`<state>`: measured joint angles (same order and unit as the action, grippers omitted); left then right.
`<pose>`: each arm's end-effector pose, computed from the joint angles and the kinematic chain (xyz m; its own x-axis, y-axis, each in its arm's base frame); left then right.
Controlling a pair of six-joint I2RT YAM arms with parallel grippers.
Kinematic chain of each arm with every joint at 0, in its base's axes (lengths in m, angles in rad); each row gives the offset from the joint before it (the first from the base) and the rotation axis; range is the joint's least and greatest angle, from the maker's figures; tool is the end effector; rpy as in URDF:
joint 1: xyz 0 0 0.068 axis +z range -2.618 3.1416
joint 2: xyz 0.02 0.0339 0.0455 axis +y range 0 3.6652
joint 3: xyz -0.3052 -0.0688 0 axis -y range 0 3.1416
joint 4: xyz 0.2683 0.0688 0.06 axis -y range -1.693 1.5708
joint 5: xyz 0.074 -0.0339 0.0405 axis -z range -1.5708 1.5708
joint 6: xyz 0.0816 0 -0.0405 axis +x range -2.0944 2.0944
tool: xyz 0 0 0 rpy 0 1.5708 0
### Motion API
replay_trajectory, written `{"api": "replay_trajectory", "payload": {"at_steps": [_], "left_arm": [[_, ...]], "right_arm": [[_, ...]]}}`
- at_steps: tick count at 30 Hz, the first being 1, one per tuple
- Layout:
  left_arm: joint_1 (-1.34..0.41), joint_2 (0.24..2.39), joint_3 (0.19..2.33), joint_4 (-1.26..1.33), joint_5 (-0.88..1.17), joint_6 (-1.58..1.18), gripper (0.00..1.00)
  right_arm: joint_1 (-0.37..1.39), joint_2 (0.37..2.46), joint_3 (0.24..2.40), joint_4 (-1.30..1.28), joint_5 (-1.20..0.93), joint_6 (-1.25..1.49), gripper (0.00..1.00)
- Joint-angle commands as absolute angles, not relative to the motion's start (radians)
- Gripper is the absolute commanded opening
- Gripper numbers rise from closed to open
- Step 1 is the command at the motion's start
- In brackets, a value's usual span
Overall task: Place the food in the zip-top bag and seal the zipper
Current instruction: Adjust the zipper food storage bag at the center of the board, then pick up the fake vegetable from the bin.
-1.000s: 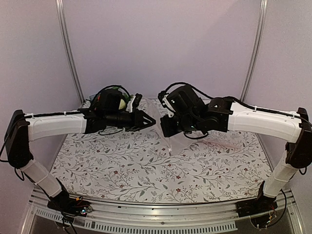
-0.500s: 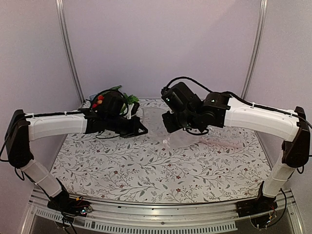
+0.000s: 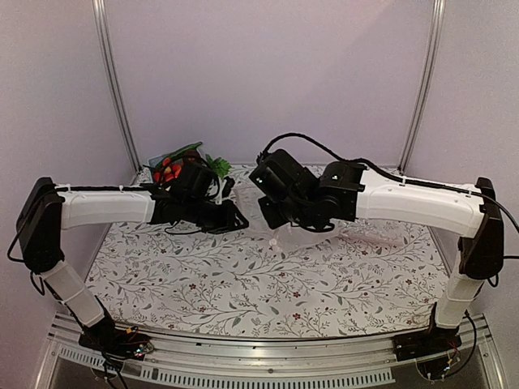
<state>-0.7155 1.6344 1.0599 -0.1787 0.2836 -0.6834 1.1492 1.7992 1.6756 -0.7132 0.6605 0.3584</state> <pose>0.2932 -0.2851 0.2185 -0.8953 -0.0251 -0.4448 0.2819 0.7414 -0.6090 0.2321 0.3951 0.3344 -0.4783 -0.3896 -0.7871 -0.4107 0.8914 -0.1916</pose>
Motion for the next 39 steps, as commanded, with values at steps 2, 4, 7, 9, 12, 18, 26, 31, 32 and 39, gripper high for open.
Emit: {"api": "replay_trajectory", "payload": {"at_steps": [2,4,7,9,12,18,26,31,32,39], "left_arm": [[-0.726,1.646,1.042,-0.109,0.304,-0.673,0.3],[-0.726,1.625,1.045,-0.108,0.298,-0.629,0.41],[-0.726,1.556,1.06,-0.179,0.276,-0.526,0.62],[-0.726,1.496,1.064,-0.239,0.258,-0.424,0.74],[-0.706,1.406,1.067,-0.346,0.244,-0.284,0.88],[-0.489,1.362,1.174,-0.585,0.253,-0.055,0.96],[-0.214,1.631,1.407,-0.586,0.327,0.073,0.95],[-0.175,1.805,1.548,-0.577,0.275,0.134,0.95],[-0.173,1.833,1.572,-0.58,0.266,0.147,0.95],[-0.155,2.011,1.756,-0.649,0.19,0.201,0.96]], "right_arm": [[1.15,1.832,1.678,-0.74,0.668,0.429,0.0],[1.15,1.846,1.691,-0.759,0.677,0.446,0.0],[1.149,1.862,1.713,-0.778,0.68,0.456,0.0],[1.148,1.867,1.72,-0.783,0.679,0.461,0.0],[1.147,1.877,1.729,-0.789,0.673,0.464,0.0],[1.144,1.885,1.738,-0.794,0.648,0.466,0.0],[1.143,1.887,1.746,-0.782,0.61,0.463,0.0],[1.144,1.881,1.738,-0.775,0.589,0.46,0.0],[1.144,1.881,1.738,-0.773,0.587,0.459,0.0],[1.144,1.875,1.737,-0.769,0.573,0.448,0.0]]}}
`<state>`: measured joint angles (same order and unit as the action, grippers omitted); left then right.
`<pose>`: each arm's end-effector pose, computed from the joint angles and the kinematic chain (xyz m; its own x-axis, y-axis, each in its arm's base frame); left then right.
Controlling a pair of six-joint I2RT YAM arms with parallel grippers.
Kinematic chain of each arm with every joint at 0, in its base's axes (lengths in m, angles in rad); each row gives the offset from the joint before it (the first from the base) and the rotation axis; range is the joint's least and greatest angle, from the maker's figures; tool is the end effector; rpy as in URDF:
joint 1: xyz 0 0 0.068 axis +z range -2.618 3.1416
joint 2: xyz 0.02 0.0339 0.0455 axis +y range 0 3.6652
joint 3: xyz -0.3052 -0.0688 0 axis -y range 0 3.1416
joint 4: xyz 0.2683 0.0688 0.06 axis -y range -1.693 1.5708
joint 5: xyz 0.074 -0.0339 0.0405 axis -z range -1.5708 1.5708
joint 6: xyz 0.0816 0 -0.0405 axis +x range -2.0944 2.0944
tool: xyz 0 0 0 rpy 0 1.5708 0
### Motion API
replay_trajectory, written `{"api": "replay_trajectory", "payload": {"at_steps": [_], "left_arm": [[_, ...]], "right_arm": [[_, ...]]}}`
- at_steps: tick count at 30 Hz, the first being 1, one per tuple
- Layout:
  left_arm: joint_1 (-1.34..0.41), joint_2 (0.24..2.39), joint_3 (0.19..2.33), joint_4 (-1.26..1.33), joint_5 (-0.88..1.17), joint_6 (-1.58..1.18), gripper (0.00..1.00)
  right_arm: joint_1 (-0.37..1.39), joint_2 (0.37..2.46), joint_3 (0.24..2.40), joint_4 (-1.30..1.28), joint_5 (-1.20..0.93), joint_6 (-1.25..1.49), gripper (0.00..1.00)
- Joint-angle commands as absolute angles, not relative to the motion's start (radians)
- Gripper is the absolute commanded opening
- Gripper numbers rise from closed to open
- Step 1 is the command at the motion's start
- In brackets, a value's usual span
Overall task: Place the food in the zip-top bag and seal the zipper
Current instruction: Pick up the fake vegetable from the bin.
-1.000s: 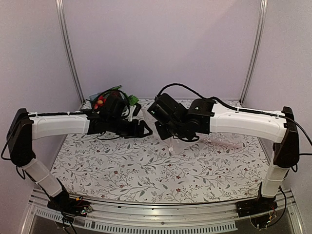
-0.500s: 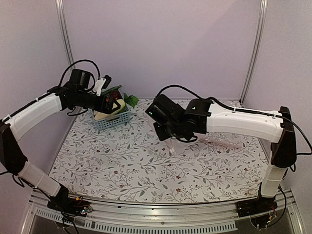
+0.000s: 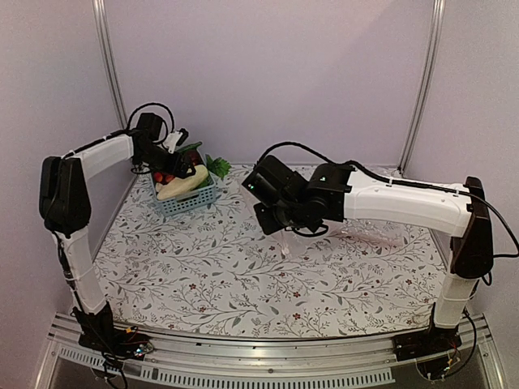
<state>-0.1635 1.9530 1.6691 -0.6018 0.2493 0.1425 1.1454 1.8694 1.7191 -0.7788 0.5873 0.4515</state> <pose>0.4950 -0.1021 0.2606 -0.7120 0.2570 -0.6535 0.4171 0.9034 -0.0993 0.2347 0.4085 0.3106 -0.5686 -0.3749 -0.7323 -0.4149 0.8993 -0.1383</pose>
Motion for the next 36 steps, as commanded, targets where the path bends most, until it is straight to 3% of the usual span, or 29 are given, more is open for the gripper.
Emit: {"api": "replay_trajectory", "payload": {"at_steps": [1,6,14,32,36], "left_arm": [[-0.155,2.026,1.773,-0.658,0.18,0.21,0.96],[-0.16,2.091,1.824,-0.711,0.082,0.266,0.96],[-0.161,2.126,1.81,-0.743,0.127,0.282,0.94],[-0.161,2.144,1.799,-0.76,0.096,0.305,0.59],[-0.161,2.124,1.799,-0.758,0.095,0.304,0.56]], "right_arm": [[1.144,1.873,1.735,-0.77,0.571,0.448,0.0],[1.144,1.863,1.719,-0.767,0.568,0.449,0.0],[1.144,1.864,1.716,-0.766,0.561,0.458,0.0],[1.143,1.853,1.705,-0.768,0.56,0.463,0.0],[1.143,1.85,1.701,-0.768,0.558,0.463,0.0]]}}
